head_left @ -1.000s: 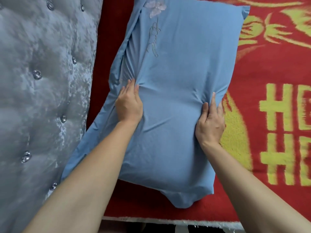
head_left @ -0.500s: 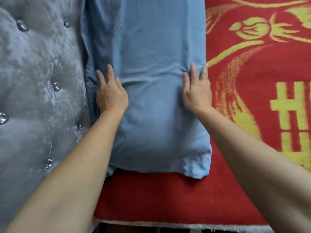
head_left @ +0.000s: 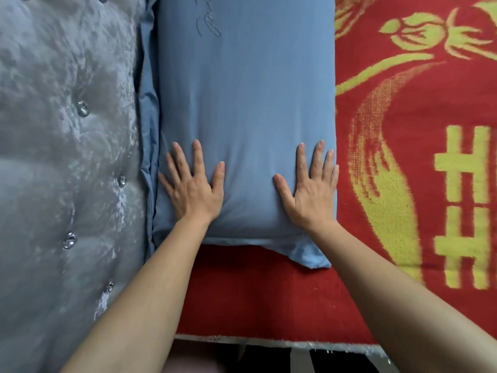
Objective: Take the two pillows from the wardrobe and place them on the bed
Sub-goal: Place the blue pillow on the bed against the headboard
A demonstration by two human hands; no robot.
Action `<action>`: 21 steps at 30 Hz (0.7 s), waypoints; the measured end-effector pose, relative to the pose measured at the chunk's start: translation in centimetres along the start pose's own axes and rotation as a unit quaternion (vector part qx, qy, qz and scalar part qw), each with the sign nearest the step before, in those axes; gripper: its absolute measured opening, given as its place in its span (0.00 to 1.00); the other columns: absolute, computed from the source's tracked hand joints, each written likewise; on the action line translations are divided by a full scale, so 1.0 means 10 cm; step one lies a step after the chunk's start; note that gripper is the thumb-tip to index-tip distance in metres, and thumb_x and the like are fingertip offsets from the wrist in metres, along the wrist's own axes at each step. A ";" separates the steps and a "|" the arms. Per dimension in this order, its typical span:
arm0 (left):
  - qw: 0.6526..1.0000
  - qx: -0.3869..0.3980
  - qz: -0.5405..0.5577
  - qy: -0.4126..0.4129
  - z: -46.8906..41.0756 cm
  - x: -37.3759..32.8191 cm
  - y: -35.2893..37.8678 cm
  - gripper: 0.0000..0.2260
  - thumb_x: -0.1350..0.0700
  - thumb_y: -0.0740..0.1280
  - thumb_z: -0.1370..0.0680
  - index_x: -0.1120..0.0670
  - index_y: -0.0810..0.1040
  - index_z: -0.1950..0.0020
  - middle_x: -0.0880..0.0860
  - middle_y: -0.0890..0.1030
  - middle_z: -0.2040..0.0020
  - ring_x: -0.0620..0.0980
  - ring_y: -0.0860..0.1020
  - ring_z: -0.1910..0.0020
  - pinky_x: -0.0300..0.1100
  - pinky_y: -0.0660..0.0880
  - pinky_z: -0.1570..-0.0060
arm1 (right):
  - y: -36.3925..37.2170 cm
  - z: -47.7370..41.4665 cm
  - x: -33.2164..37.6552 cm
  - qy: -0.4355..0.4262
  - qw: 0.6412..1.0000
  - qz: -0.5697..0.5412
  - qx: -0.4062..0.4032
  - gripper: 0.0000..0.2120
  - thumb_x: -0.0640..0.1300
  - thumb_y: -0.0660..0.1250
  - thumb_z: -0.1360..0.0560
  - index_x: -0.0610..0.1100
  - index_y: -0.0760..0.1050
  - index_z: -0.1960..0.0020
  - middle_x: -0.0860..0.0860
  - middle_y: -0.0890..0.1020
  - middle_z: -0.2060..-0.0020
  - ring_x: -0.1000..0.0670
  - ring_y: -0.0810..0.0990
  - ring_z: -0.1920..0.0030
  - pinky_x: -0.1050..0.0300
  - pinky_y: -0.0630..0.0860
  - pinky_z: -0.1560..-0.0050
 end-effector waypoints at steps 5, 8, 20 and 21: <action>1.000 -0.021 -0.006 -0.002 0.10 0.01 0.05 0.32 0.34 0.44 0.21 0.46 0.49 0.20 0.59 0.48 0.19 0.60 0.48 0.21 0.65 0.48 0.25 | 0.04 0.08 -0.06 -0.038 0.999 0.014 -0.030 0.37 0.68 0.48 0.22 0.51 0.50 0.19 0.38 0.47 0.20 0.33 0.44 0.21 0.34 0.47 0.23; 0.999 -0.030 -0.011 -0.003 0.10 0.00 0.04 0.31 0.34 0.45 0.20 0.46 0.49 0.20 0.59 0.49 0.19 0.60 0.50 0.21 0.65 0.49 0.25 | 0.03 0.08 -0.06 -0.044 0.998 0.006 -0.041 0.36 0.67 0.49 0.22 0.51 0.52 0.19 0.38 0.48 0.20 0.33 0.45 0.21 0.34 0.47 0.23; 0.992 -0.065 -0.088 0.064 0.95 -0.69 -1.37 0.29 0.40 0.51 0.19 0.51 0.56 0.21 0.59 0.54 0.20 0.60 0.54 0.22 0.66 0.53 0.26 | -1.54 0.30 -0.20 -0.173 0.981 0.074 -0.052 0.35 0.66 0.49 0.20 0.49 0.52 0.19 0.39 0.48 0.20 0.36 0.47 0.21 0.35 0.50 0.23; 0.992 -0.077 -0.085 0.057 1.09 -0.78 -1.59 0.28 0.40 0.52 0.18 0.51 0.57 0.21 0.60 0.55 0.20 0.60 0.55 0.22 0.65 0.54 0.27 | -1.78 0.33 -0.18 -0.186 0.979 0.072 -0.052 0.35 0.66 0.49 0.20 0.49 0.53 0.19 0.39 0.49 0.20 0.36 0.48 0.21 0.35 0.50 0.23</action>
Point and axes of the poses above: each hand's wrist, its own z-axis away from the middle knuckle, its own y-axis out of the palm, x = y × z, the point moved 4 cm from there along -z, towards the middle knuckle
